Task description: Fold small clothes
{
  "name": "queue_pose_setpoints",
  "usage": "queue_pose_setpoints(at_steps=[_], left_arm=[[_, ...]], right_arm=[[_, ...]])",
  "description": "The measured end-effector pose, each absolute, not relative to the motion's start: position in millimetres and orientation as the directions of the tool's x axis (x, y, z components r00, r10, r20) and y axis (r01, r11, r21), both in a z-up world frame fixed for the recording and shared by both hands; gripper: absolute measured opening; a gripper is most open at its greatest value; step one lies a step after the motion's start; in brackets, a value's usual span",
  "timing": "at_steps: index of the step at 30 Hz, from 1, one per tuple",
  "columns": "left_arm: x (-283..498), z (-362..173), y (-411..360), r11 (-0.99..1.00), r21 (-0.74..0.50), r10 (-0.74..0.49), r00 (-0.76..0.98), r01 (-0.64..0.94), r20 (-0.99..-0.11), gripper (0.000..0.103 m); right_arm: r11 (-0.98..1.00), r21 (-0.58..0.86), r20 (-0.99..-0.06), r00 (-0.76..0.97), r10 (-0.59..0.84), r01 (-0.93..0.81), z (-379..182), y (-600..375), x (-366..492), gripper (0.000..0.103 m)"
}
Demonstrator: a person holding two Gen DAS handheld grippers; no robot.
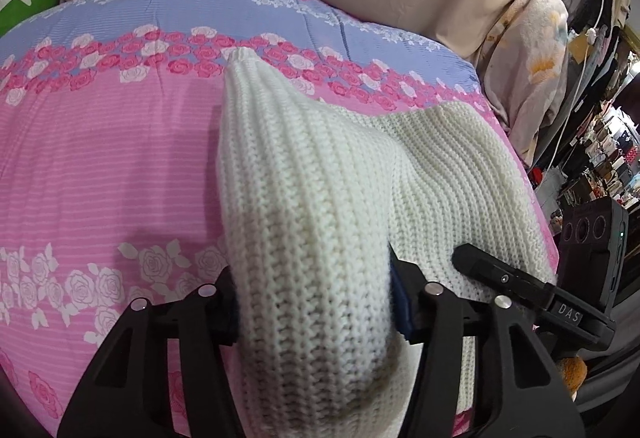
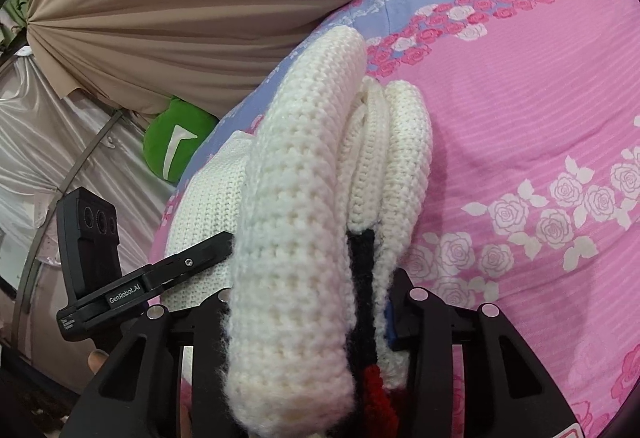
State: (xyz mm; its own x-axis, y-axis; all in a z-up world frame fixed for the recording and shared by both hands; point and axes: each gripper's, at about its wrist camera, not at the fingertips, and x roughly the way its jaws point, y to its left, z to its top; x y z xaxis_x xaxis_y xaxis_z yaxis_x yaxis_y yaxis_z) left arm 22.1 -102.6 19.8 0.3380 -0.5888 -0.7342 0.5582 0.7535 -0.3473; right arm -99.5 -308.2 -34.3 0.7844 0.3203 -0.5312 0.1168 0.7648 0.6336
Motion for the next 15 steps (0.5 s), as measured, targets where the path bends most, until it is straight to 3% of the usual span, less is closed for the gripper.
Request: queue_pose_setpoints(at_steps=[7,15], left_arm=[[11.4,59.3,-83.2,0.712,-0.339,-0.644,0.379,0.615,-0.665,0.048],[18.7,156.5,-20.0,0.691,-0.272,-0.697,0.519,0.670,-0.494,0.049]], right_arm=[[0.799,0.601,-0.453,0.835,0.311,0.028,15.0,-281.7,-112.4,0.041],[0.821,0.538,-0.295,0.870,0.395,-0.191,105.0,-242.3,-80.7,0.042]])
